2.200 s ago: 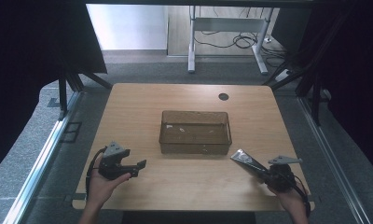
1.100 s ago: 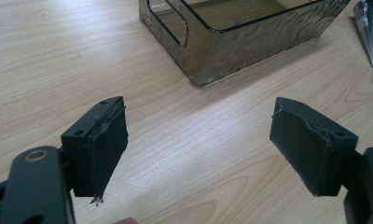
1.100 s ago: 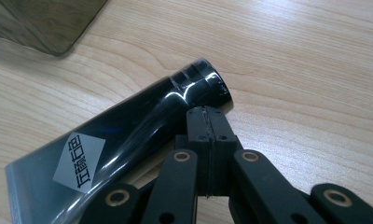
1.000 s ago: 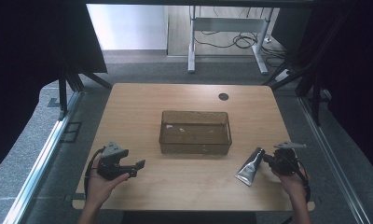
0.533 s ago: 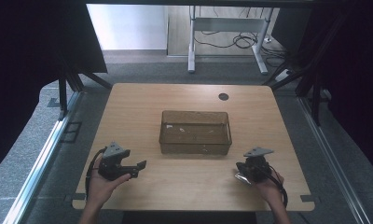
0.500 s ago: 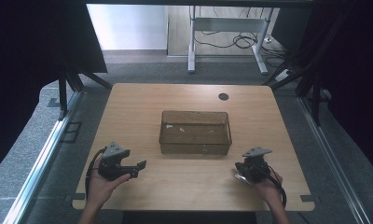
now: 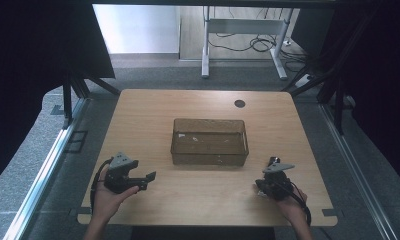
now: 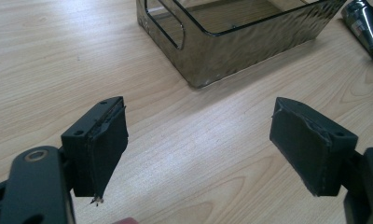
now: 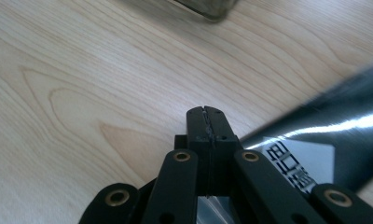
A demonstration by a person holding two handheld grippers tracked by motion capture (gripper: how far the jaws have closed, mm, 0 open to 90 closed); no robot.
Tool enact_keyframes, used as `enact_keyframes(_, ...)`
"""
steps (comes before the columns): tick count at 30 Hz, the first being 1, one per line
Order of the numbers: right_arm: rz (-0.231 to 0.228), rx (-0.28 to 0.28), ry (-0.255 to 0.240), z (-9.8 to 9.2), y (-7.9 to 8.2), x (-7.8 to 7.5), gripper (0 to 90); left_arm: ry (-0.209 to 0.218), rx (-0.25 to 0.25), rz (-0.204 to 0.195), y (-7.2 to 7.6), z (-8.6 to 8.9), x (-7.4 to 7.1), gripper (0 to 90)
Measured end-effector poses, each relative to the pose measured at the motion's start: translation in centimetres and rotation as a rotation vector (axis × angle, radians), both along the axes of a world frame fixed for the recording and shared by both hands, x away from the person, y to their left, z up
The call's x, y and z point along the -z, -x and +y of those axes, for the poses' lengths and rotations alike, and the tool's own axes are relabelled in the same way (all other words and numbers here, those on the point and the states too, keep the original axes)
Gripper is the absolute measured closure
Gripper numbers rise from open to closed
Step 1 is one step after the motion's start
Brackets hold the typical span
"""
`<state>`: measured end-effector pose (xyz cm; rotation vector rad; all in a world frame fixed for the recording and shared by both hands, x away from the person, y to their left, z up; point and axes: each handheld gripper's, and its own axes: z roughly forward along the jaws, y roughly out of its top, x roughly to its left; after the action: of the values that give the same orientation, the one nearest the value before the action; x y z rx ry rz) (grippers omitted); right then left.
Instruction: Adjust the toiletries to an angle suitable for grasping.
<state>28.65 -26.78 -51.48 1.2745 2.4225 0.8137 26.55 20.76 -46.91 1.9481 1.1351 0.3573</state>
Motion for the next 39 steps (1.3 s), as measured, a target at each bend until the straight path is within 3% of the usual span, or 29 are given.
enact_keyframes(11,0.032,0.028,0.010,-2.2,0.9,-0.1,90.0,0.004,-0.004,-0.003,0.0,0.3,-0.1,19.4)
enact_keyframes(22,0.028,0.060,0.005,-4.3,1.2,-0.3,90.0,0.003,-0.001,0.000,0.0,0.3,0.0,19.4)
enact_keyframes(30,0.013,0.046,-0.013,-4.9,1.4,-0.7,89.4,-0.004,0.003,0.006,-0.1,0.1,0.2,19.4)
enact_keyframes(32,-0.001,0.039,-0.026,-5.0,1.4,-1.0,82.0,-0.003,0.002,0.008,-0.2,0.1,0.2,19.4)
enact_keyframes(35,-0.012,0.029,-0.025,-5.2,1.4,-1.3,80.8,-0.007,0.001,0.013,-0.2,0.1,0.4,19.4)
enact_keyframes(39,-0.037,0.014,-0.020,-5.8,1.1,-2.3,64.9,-0.007,0.000,0.018,-0.2,0.1,0.4,19.4)
